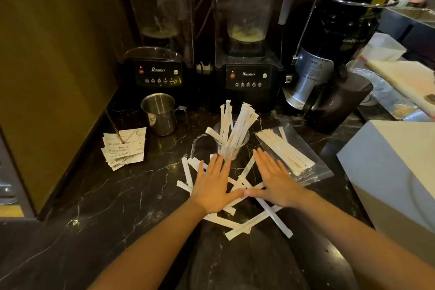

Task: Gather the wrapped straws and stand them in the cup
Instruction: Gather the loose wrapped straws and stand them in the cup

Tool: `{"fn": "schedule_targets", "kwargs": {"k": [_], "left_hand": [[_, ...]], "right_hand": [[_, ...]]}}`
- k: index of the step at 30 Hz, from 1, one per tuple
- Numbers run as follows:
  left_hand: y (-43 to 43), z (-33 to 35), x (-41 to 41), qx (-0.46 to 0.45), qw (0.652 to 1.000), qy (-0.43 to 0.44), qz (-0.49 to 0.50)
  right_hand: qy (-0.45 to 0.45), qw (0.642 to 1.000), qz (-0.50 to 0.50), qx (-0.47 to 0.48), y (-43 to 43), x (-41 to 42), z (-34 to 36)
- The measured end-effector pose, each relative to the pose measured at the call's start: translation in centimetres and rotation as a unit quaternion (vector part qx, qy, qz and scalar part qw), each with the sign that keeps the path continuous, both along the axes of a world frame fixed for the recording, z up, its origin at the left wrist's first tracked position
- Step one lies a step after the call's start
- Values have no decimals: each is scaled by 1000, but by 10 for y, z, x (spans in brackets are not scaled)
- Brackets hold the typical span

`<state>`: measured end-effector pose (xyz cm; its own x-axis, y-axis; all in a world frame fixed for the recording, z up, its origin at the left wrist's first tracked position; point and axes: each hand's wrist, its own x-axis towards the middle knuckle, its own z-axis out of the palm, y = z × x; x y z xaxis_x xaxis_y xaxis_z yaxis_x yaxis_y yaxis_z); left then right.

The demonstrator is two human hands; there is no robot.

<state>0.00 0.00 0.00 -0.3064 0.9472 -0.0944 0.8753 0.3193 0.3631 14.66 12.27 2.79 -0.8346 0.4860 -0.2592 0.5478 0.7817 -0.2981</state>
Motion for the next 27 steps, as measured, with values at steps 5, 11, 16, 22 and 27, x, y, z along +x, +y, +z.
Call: {"fn": "schedule_targets", "kwargs": {"k": [5,11,16,22,27], "left_hand": [[10,7,10,-55,992,4,-112],[20,7,23,-76,985,-12,-153],[25,5,28,-97,981,-4,-167],[22,1,31,-114,978,-4,-172],[18,1,35,-132,978,1,-159]], "right_hand": [[-109,990,89,-20,19,-2,9],[-189,972,136,-16,30,-11,3],[-202,969,144,-18,36,-20,-3],[-189,969,162,-1,41,-19,-5],[-187,967,172,9,35,-15,-5]]}}
